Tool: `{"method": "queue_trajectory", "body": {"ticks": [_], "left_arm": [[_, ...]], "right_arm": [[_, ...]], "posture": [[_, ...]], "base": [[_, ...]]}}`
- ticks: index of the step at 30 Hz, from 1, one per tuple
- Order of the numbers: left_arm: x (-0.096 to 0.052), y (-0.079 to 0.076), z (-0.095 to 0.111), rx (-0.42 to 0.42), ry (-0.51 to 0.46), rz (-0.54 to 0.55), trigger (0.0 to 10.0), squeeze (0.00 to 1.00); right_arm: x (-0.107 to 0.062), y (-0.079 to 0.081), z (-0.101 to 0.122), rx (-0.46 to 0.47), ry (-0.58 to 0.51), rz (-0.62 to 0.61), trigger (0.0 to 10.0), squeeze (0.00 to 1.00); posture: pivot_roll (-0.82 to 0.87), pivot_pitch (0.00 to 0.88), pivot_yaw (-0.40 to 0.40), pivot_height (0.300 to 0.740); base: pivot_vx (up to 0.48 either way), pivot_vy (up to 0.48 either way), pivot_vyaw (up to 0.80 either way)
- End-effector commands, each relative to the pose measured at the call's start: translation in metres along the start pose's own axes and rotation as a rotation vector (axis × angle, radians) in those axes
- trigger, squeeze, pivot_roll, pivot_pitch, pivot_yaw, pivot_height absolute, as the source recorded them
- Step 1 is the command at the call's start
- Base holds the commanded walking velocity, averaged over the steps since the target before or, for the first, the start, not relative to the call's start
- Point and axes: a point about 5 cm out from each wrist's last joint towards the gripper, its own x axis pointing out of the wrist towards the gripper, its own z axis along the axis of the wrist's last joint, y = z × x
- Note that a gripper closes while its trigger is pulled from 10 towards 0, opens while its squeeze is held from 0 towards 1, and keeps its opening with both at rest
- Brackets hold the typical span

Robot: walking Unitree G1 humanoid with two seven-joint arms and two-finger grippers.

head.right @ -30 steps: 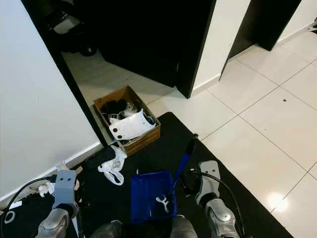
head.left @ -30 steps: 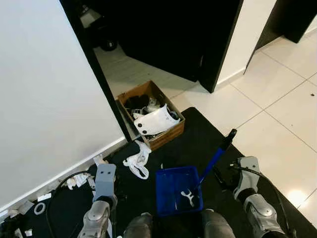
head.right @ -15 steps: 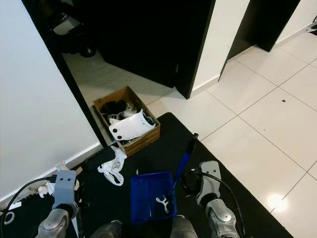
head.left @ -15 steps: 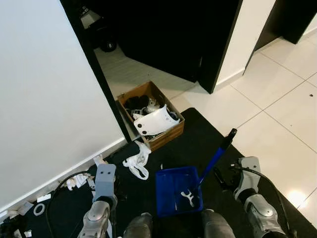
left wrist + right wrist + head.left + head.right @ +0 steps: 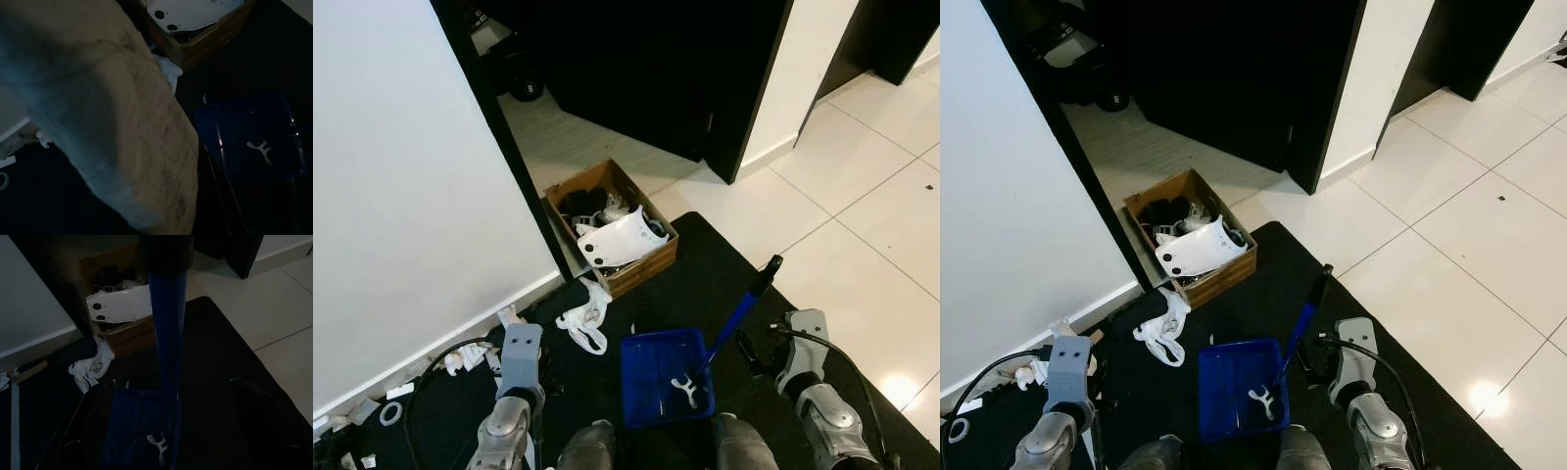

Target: Sweep floor

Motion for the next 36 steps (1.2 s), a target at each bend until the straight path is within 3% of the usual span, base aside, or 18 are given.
{"method": "queue_trajectory", "body": {"ticks": [1, 36], "left_arm": [[-0.0019, -0.0042, -0.0061, -0.039, 0.020, -0.005, 10.0, 0.00], [-0.0001, -0.0026, -0.0044, -0.033, 0.019, 0.007, 10.0, 0.00]], "right_arm": [[-0.0031, -0.0006, -0.0053, 0.008, 0.023, -0.007, 10.0, 0.00], [-0.0008, 0.0007, -0.0039, 0.008, 0.021, -0.011, 10.0, 0.00]], "posture": [[-0.02, 0.135, 0.025, 0.740], [-0.02, 0.125, 0.027, 0.740]], "base": [[0.000, 0.000, 0.00], [0.000, 0.000, 0.00]]}}
